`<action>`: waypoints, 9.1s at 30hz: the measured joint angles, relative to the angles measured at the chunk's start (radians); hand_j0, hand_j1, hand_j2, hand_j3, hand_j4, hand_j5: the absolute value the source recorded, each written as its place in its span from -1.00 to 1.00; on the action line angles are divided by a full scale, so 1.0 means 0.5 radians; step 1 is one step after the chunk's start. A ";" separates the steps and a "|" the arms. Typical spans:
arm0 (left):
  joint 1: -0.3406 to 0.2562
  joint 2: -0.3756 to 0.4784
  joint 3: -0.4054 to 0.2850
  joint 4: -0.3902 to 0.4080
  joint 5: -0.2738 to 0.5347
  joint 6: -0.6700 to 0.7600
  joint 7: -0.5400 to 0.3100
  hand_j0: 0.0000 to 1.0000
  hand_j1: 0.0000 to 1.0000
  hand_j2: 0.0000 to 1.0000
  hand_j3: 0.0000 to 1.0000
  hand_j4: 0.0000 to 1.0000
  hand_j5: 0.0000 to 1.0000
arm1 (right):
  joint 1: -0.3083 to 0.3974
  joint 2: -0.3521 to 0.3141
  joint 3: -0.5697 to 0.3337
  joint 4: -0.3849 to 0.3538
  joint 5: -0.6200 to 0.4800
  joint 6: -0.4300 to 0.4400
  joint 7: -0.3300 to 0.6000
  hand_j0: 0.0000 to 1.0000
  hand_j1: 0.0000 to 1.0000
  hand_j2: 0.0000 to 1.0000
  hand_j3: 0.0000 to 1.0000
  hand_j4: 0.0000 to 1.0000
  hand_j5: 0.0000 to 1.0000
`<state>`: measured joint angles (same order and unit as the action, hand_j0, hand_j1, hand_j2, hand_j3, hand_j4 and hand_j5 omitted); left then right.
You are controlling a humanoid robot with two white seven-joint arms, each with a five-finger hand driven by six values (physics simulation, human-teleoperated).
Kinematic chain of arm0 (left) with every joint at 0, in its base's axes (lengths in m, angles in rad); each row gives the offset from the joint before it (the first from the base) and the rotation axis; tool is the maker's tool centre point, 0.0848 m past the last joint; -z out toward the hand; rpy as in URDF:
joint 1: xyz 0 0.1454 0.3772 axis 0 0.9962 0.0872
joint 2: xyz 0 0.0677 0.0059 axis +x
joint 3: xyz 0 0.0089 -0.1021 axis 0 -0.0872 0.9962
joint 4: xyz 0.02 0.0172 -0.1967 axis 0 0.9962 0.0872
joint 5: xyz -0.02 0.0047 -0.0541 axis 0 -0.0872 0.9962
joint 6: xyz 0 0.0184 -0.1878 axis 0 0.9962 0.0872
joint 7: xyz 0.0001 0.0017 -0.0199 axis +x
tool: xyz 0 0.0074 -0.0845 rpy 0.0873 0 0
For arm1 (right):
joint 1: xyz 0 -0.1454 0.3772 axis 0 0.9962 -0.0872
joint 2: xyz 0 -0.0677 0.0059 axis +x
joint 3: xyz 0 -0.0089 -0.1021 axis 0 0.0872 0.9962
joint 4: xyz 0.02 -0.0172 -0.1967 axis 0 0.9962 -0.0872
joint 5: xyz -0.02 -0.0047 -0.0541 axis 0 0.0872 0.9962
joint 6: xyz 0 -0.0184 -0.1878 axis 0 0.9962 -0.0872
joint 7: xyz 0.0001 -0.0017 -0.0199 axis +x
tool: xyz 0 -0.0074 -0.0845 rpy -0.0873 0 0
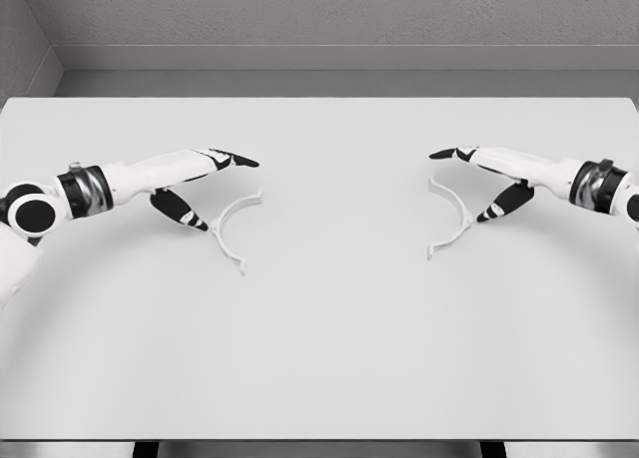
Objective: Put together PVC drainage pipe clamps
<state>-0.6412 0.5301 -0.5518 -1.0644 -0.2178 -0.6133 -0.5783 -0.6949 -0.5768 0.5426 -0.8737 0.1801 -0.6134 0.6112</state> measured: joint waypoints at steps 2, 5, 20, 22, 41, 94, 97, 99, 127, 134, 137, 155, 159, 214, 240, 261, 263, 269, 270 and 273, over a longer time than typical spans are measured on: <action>0.000 0.000 -0.003 0.005 0.007 0.000 0.001 1.00 1.00 1.00 1.00 1.00 1.00 | 0.000 0.005 0.000 0.010 0.007 0.000 0.000 1.00 1.00 1.00 1.00 1.00 1.00; 0.003 0.000 -0.004 0.024 0.014 0.000 0.002 1.00 1.00 1.00 1.00 1.00 1.00 | 0.000 0.012 -0.001 0.015 0.007 0.001 0.000 1.00 1.00 1.00 1.00 1.00 1.00; 0.021 -0.087 -0.007 0.041 0.010 0.000 -0.001 1.00 1.00 1.00 1.00 1.00 1.00 | -0.034 0.084 0.039 0.007 0.008 0.000 0.000 1.00 1.00 1.00 1.00 1.00 1.00; 0.021 -0.103 -0.008 0.039 0.011 0.000 -0.001 1.00 1.00 1.00 1.00 1.00 1.00 | -0.043 0.093 0.041 0.006 0.008 0.000 0.000 1.00 1.00 1.00 1.00 1.00 1.00; 0.080 -0.098 -0.116 -0.116 0.072 0.000 0.002 1.00 1.00 1.00 1.00 1.00 1.00 | -0.074 0.143 0.077 -0.006 0.008 0.000 0.000 1.00 1.00 1.00 1.00 1.00 1.00; -0.064 -0.080 -0.158 0.020 0.304 0.001 0.049 1.00 1.00 1.00 1.00 1.00 1.00 | -0.227 0.290 0.199 0.143 0.057 0.000 0.000 1.00 1.00 1.00 1.00 1.00 1.00; -0.064 -0.113 -0.156 0.086 0.292 0.000 0.051 1.00 1.00 1.00 1.00 1.00 1.00 | -0.233 0.298 0.209 0.139 0.055 0.000 0.000 1.00 1.00 1.00 1.00 1.00 1.00; -0.067 -0.125 -0.154 0.132 0.288 0.000 0.053 1.00 1.00 1.00 1.00 1.00 1.00 | -0.233 0.301 0.215 0.134 0.054 0.000 0.000 1.00 1.00 1.00 1.00 1.00 1.00; -0.077 -0.244 -0.157 0.169 0.257 0.000 0.065 1.00 1.00 1.00 1.00 1.00 1.00 | -0.236 0.351 0.250 -0.008 0.030 -0.001 0.000 1.00 1.00 1.00 1.00 1.00 1.00; -0.114 -0.224 -0.116 0.322 0.227 0.001 0.058 1.00 1.00 1.00 1.00 1.00 1.00 | -0.049 0.129 -0.234 0.073 -0.080 0.000 0.000 1.00 1.00 1.00 1.00 1.00 1.00; -0.114 -0.255 -0.111 0.369 0.187 0.001 0.055 1.00 1.00 1.00 1.00 1.00 1.00 | -0.043 0.010 -0.310 0.087 -0.131 0.000 0.000 1.00 1.00 1.00 1.00 1.00 1.00; -0.110 -0.268 -0.107 0.315 0.203 0.001 0.071 1.00 1.00 1.00 1.00 1.00 1.00 | -0.043 -0.128 -0.264 0.082 -0.259 0.000 0.000 1.00 1.00 1.00 1.00 1.00 1.00; -0.098 -0.267 -0.115 0.315 0.206 0.000 0.070 1.00 1.00 1.00 1.00 1.00 1.00 | -0.043 -0.126 -0.240 0.081 -0.259 0.000 0.000 1.00 1.00 1.00 1.00 1.00 1.00; -0.126 -0.443 -0.165 0.308 0.190 0.001 0.069 1.00 1.00 1.00 1.00 1.00 1.00 | -0.064 -0.093 -0.196 0.071 -0.259 0.000 0.000 1.00 1.00 1.00 1.00 1.00 1.00; -0.202 -0.547 -0.029 0.406 0.061 0.000 0.052 1.00 1.00 1.00 1.00 1.00 1.00 | -0.067 -0.093 -0.194 0.071 -0.259 0.000 0.000 1.00 1.00 1.00 1.00 1.00 1.00; -0.218 -0.573 -0.008 0.524 -0.051 0.000 0.054 1.00 1.00 1.00 1.00 1.00 1.00 | -0.067 -0.084 -0.193 0.071 -0.259 0.000 0.000 1.00 1.00 1.00 1.00 1.00 1.00; -0.218 -0.583 -0.010 0.526 -0.057 0.000 0.054 1.00 1.00 1.00 1.00 1.00 1.00 | -0.067 -0.084 -0.193 0.071 -0.259 0.000 0.000 1.00 1.00 1.00 1.00 1.00 1.00; -0.218 -0.610 -0.019 0.519 -0.062 0.000 0.054 1.00 1.00 1.00 1.00 1.00 1.00 | -0.067 -0.084 -0.193 0.071 -0.259 0.000 0.000 1.00 1.00 1.00 1.00 1.00 1.00; -0.218 -0.614 -0.020 0.517 -0.063 0.000 0.055 1.00 1.00 1.00 1.00 1.00 1.00 | -0.067 -0.084 -0.193 0.071 -0.259 0.000 0.000 1.00 1.00 1.00 1.00 1.00 1.00; -0.218 -0.626 -0.023 0.513 -0.066 0.000 0.055 1.00 1.00 1.00 1.00 1.00 1.00 | -0.067 -0.084 -0.193 0.071 -0.259 0.000 0.000 1.00 1.00 1.00 1.00 1.00 1.00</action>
<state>-0.7501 0.2171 -0.5633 -0.8079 -0.2507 -0.6131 -0.5510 -0.7286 -0.6189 0.4460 -0.8384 0.0509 -0.6135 0.6112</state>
